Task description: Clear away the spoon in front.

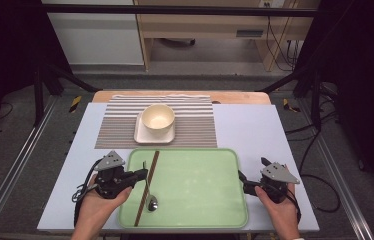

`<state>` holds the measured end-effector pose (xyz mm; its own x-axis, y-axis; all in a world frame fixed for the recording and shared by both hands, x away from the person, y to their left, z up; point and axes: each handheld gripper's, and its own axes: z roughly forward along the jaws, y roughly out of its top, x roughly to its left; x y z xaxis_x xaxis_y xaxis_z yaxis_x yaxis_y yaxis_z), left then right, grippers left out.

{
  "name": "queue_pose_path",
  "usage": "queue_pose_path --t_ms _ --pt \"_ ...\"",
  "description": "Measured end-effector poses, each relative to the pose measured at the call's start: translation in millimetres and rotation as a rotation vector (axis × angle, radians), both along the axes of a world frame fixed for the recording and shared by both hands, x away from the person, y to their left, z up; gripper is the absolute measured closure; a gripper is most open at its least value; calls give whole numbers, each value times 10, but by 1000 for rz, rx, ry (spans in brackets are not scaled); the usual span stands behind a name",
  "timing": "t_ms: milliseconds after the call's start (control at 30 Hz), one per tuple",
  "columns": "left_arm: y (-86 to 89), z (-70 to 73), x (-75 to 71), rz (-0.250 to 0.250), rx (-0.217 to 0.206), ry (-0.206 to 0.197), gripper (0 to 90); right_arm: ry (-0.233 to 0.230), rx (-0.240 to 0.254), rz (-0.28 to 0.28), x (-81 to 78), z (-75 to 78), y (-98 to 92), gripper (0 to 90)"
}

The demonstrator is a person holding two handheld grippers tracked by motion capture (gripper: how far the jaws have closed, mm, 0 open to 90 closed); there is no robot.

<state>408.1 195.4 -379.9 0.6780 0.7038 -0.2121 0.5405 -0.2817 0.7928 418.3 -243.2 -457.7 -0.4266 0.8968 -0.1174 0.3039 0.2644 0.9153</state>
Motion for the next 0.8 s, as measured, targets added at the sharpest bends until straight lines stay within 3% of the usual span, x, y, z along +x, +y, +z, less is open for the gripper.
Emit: queue_pose_path --t_ms 100,300,400,567,800 --pt "-26 -35 58 -11 -11 44 893 3 0 0 1 -4 1 100" --pt "-138 -159 229 34 -18 66 876 6 -2 -2 8 -10 2 100" --pt "-217 -256 321 49 -27 96 866 7 -2 -2 11 -12 2 100" --pt "-346 -366 398 61 8 130 876 6 0 -2 10 -9 -7 99" --pt "-315 -483 466 138 6 158 853 7 2 2 9 -8 -3 99"
